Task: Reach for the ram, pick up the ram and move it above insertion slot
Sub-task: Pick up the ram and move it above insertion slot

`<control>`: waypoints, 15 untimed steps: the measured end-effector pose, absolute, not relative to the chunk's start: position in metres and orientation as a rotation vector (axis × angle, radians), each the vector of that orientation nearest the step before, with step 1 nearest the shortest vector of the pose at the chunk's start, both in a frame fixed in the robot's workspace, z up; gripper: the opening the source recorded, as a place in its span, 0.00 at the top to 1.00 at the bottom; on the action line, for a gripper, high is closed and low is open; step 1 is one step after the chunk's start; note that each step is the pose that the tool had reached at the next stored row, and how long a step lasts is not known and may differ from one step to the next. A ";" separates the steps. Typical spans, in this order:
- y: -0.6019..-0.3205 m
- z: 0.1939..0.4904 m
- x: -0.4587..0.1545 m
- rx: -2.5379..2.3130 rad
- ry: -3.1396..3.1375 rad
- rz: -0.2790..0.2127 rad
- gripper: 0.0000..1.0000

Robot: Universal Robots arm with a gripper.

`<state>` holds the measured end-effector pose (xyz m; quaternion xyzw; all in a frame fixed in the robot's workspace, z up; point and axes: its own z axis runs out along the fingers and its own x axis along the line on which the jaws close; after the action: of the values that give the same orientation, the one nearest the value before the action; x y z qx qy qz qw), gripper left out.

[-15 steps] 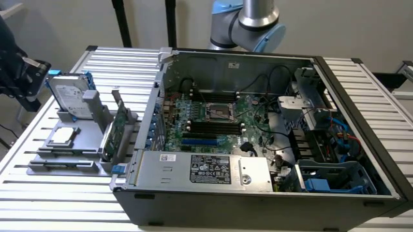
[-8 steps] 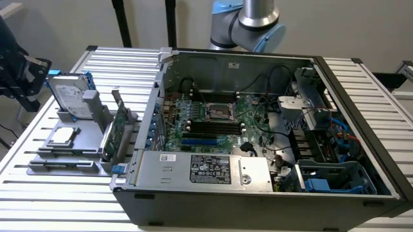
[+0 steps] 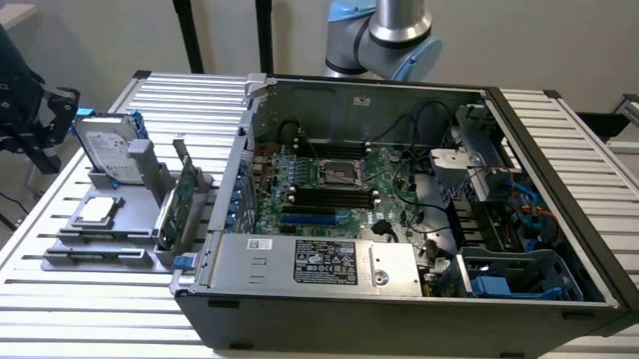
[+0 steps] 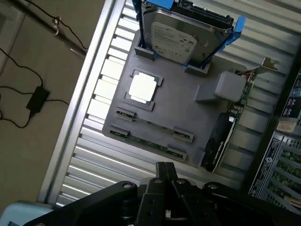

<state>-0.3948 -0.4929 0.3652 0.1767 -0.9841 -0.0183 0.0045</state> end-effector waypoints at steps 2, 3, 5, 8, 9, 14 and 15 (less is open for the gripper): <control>-0.493 0.365 -0.395 0.611 -3.071 -0.057 0.89; -0.493 0.365 -0.395 0.638 -3.065 -0.057 0.89; -0.493 0.365 -0.395 0.693 -3.053 -0.057 0.89; -0.493 0.364 -0.395 0.777 -3.032 -0.056 0.89; -0.493 0.364 -0.395 0.804 -3.024 -0.056 0.89; -0.493 0.364 -0.395 0.939 -2.983 -0.055 0.89; -0.493 0.364 -0.395 0.966 -2.974 -0.055 0.89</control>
<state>-0.3948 -0.4930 0.3637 0.3088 -0.9509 -0.0175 0.0069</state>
